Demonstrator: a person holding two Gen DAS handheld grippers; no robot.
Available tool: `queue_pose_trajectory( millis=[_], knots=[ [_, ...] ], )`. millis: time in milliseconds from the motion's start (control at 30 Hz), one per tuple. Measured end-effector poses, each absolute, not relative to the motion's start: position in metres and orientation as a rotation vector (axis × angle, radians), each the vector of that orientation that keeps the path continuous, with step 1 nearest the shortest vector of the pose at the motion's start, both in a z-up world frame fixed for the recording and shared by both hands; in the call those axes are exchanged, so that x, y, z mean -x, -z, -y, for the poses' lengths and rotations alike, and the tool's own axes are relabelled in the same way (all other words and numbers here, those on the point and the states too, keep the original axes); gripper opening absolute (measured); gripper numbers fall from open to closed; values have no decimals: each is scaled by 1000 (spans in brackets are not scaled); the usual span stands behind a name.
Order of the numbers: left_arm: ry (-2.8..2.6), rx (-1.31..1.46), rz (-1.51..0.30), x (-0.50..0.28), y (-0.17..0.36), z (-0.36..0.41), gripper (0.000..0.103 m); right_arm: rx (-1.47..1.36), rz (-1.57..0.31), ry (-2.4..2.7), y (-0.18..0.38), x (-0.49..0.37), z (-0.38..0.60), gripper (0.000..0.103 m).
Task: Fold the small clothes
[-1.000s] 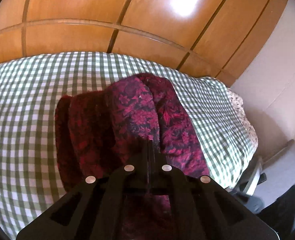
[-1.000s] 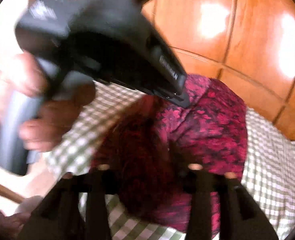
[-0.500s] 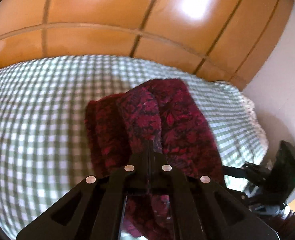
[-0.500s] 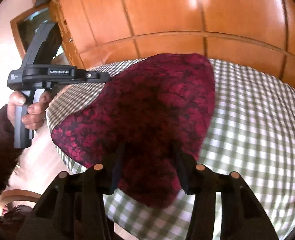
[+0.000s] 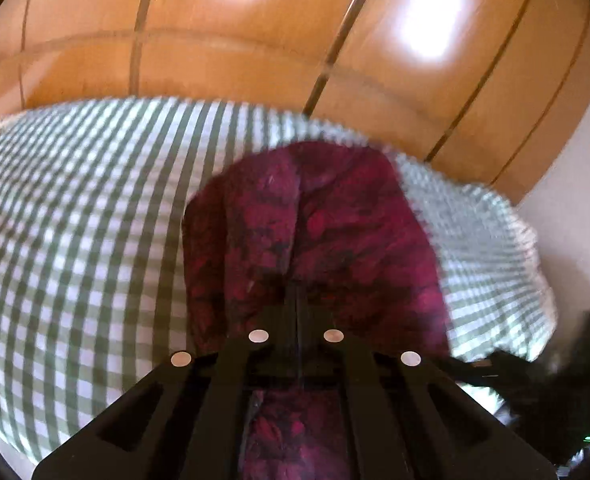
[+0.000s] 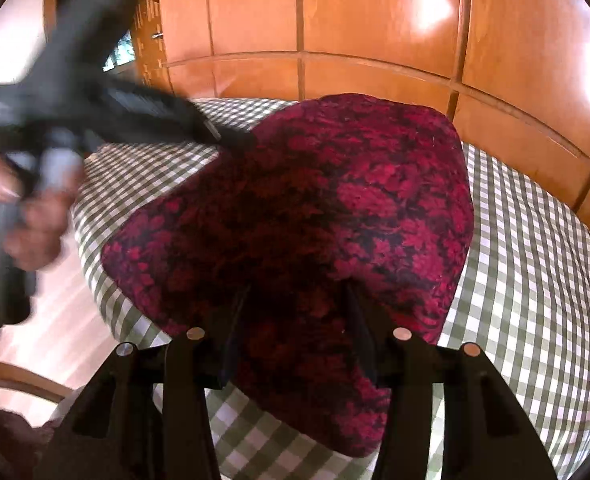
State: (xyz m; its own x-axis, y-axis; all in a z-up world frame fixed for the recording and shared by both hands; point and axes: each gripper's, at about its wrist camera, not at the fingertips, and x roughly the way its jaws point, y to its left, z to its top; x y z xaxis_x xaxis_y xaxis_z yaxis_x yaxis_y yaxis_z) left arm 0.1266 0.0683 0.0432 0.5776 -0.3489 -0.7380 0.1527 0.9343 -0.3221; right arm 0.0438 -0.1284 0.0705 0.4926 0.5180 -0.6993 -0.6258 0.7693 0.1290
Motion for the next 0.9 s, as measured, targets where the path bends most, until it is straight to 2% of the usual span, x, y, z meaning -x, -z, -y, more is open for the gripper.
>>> queue_pose_trajectory(
  millis=[133, 300, 433, 500, 600, 767, 833, 867, 900],
  knots=[
    [297, 261, -884, -115, -31, -71, 0, -99, -835, -768, -94, -69, 170, 55],
    [300, 325, -877, -106, -26, -78, 0, -318, -849, -659, -116, -157, 178, 55],
    [295, 341, -876, -104, -28, -76, 0, -282, -1006, -572, -93, -223, 144, 53],
    [286, 354, -881, -105, -28, -77, 0, -195, -1115, -527, -60, -248, 119, 53],
    [247, 332, -884, -104, -28, -75, 0, -139, -1118, -481, -40, -253, 106, 55],
    [162, 266, -835, -90, -51, -66, 0, -163, -1071, -494, -43, -248, 112, 56],
    [119, 227, -815, -87, -60, -64, 0, -196, -1055, -506, -44, -249, 117, 62],
    [106, 224, -814, -88, -62, -64, 10, -205, -1047, -513, -48, -248, 119, 65],
    [98, 230, -824, -90, -63, -65, 26, -216, -1034, -520, -52, -243, 122, 71]
  ],
)
